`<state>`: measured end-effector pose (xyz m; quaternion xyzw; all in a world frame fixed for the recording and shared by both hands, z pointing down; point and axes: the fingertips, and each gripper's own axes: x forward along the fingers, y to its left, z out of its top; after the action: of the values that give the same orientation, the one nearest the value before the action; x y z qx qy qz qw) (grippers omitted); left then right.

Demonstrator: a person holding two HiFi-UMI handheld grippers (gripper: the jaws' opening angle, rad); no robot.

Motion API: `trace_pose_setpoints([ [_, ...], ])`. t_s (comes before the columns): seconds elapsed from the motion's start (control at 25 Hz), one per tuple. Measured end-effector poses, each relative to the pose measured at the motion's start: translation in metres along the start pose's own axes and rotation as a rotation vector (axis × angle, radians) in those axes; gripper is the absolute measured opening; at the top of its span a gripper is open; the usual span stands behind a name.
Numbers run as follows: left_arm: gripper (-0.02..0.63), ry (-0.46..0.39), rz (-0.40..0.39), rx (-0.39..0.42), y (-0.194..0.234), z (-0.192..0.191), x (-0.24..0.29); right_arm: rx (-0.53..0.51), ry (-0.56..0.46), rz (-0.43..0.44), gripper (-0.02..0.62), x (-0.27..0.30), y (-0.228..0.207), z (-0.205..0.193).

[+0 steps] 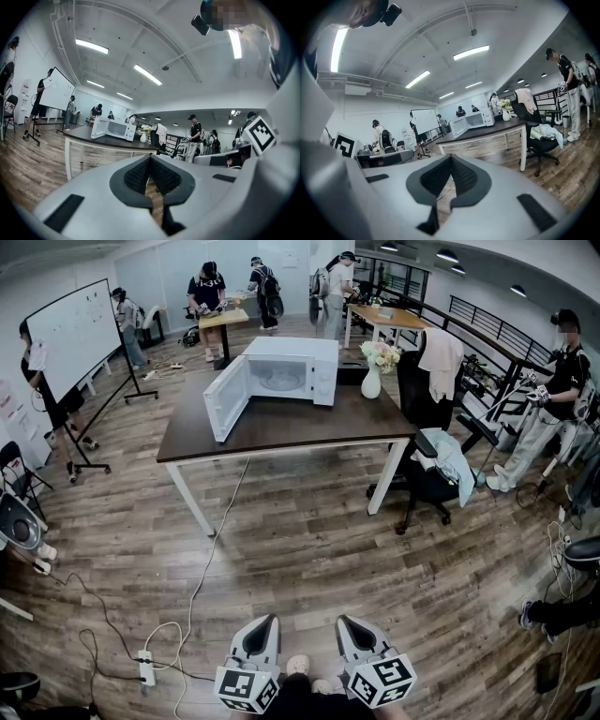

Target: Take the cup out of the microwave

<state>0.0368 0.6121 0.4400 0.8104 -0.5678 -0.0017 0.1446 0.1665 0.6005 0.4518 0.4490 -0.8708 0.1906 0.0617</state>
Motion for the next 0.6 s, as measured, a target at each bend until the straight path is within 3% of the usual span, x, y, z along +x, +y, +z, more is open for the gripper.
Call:
trace_pose_setpoints([
  [0.6,0.005,-0.015,0.054,0.050,-0.023,-0.008,-0.055,0.022,-0.008,0.022,-0.005,-0.044,0.022,-0.019],
])
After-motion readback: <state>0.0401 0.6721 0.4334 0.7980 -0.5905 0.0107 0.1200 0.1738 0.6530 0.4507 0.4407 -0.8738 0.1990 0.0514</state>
